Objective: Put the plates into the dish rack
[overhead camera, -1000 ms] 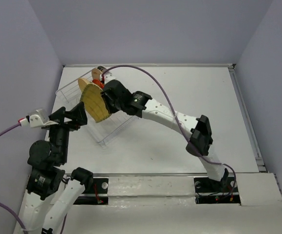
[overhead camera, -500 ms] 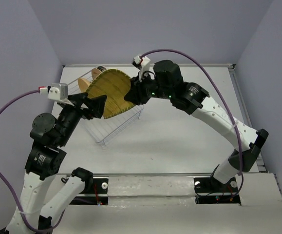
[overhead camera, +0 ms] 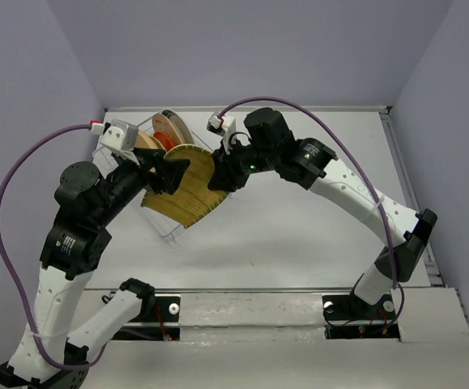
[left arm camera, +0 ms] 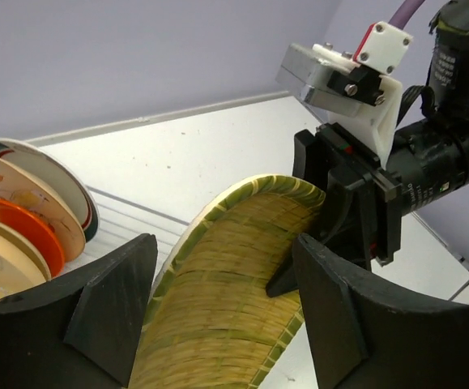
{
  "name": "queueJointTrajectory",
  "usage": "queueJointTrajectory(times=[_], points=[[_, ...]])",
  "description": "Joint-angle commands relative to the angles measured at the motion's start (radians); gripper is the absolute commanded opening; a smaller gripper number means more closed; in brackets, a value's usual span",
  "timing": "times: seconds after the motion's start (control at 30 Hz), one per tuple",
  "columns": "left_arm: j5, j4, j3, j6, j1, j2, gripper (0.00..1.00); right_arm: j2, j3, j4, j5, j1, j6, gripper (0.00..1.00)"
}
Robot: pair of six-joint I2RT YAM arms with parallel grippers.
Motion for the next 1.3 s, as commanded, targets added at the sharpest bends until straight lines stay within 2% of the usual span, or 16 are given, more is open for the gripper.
queueJointTrajectory(times=[0.0, 0.1, 0.17, 0.2, 0.27, 0.3, 0.4, 0.43, 0.77, 0.87, 1.07, 1.2, 1.27], points=[[0.008, -0.046, -0.006, 0.046, -0.004, -0.028, 0.82, -0.037, 0.042, 0.026, -0.077, -0.007, -0.056, 0.07], [0.060, -0.071, -0.006, 0.064, -0.004, -0.022, 0.83, -0.043, 0.037, 0.014, -0.115, -0.007, -0.084, 0.07], [0.118, -0.062, -0.024, 0.066, -0.004, -0.021, 0.72, -0.047, 0.034, 0.011, -0.140, -0.018, -0.096, 0.07], [0.134, -0.045, -0.034, 0.059, -0.004, -0.022, 0.57, -0.049, 0.032, 0.006, -0.164, -0.018, -0.101, 0.07], [0.160, -0.028, -0.054, 0.055, -0.004, -0.022, 0.41, -0.049, 0.028, 0.003, -0.191, -0.018, -0.115, 0.07], [0.161, -0.021, -0.057, 0.053, -0.004, -0.019, 0.29, -0.052, 0.023, 0.005, -0.209, -0.018, -0.118, 0.07], [0.146, -0.016, -0.057, 0.044, -0.004, -0.022, 0.08, -0.064, 0.010, 0.008, -0.209, -0.027, -0.124, 0.07], [0.120, -0.007, -0.058, 0.038, -0.004, -0.027, 0.05, -0.067, 0.008, 0.006, -0.208, -0.027, -0.121, 0.07], [0.077, 0.059, -0.110, 0.013, -0.004, -0.110, 0.05, -0.143, -0.063, 0.090, -0.218, -0.036, -0.067, 0.07], [0.010, 0.070, -0.118, -0.006, -0.004, -0.131, 0.05, -0.182, -0.116, 0.147, -0.218, -0.059, -0.005, 0.14], [-0.113, 0.082, -0.117, -0.078, -0.004, -0.160, 0.05, -0.259, -0.279, 0.374, -0.198, -0.070, 0.199, 0.19], [-0.182, 0.088, -0.127, -0.102, -0.004, -0.183, 0.06, -0.317, -0.409, 0.628, -0.198, -0.070, 0.318, 0.21], [-0.194, 0.091, -0.135, -0.106, -0.004, -0.188, 0.05, -0.333, -0.463, 0.749, -0.205, -0.070, 0.396, 0.07]])
